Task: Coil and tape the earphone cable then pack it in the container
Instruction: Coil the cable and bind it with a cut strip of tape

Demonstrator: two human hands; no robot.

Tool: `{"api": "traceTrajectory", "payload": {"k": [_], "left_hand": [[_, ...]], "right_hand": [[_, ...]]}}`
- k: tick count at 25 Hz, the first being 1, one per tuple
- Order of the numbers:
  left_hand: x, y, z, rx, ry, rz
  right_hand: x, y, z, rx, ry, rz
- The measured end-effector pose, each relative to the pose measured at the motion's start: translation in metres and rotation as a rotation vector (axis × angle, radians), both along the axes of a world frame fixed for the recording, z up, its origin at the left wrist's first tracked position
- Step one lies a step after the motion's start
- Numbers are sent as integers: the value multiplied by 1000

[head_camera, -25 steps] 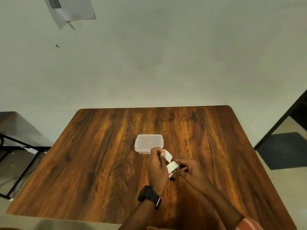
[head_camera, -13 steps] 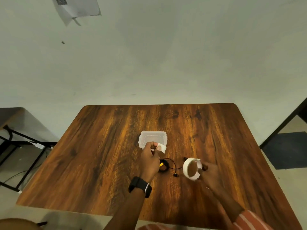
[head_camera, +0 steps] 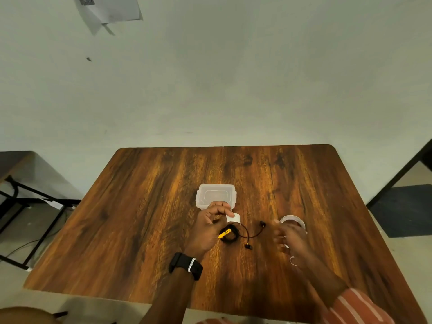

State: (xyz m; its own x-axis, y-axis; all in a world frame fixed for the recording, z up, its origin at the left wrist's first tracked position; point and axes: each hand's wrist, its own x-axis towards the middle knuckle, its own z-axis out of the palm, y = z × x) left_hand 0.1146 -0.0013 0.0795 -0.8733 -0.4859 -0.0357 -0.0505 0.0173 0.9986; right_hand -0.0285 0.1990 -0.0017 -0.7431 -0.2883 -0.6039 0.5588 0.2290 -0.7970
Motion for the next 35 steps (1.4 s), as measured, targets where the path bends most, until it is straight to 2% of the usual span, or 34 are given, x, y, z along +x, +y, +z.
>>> {"api": "traceTrajectory", "payload": {"k": [3,5,7,10,13,14,16,18,21,23,25,27,30,33,35], "left_hand": [[-6,-4,-6,26,79,-143],[-9,-4,-5,57,96,-212],[-11,-5,-2,58,83,-254],[-17,-13,-6,1,47,-304],[-25,-19,-25,-164,-61,-292],[-28,-19,-36,-289,-122,-231],[-26,-17,-62,-718,-266,-149],[-20,-15,-95,-1108,-398,-297],[-13,-16,-134,-1404,-529,-431],[-15,-18,-148,-1482,-602,-481],[-19,-21,-158,-1503,-584,-478],[-21,-24,-164,-1479,-542,-482],[-29,-29,-171,-1626,-371,-472],[-39,-37,-170,-1686,-376,-537],[-38,-36,-156,-1640,-470,-578]], "right_hand": [[31,-28,42,-360,-359,289],[43,-38,58,-537,-416,340],[46,-42,66,-589,-398,300],[42,-41,66,-530,-371,234],[39,-38,62,-456,-360,134],[39,-36,57,-403,-344,57],[42,-29,43,-307,-338,-155],[51,-17,29,-250,-352,-329],[72,1,14,-186,-384,-392],[78,9,9,-146,-383,-404],[78,13,7,-131,-367,-429],[78,17,5,-112,-350,-460],[84,20,2,-82,-342,-457],[88,20,-1,-82,-342,-469],[88,19,-3,-107,-356,-483]]}}
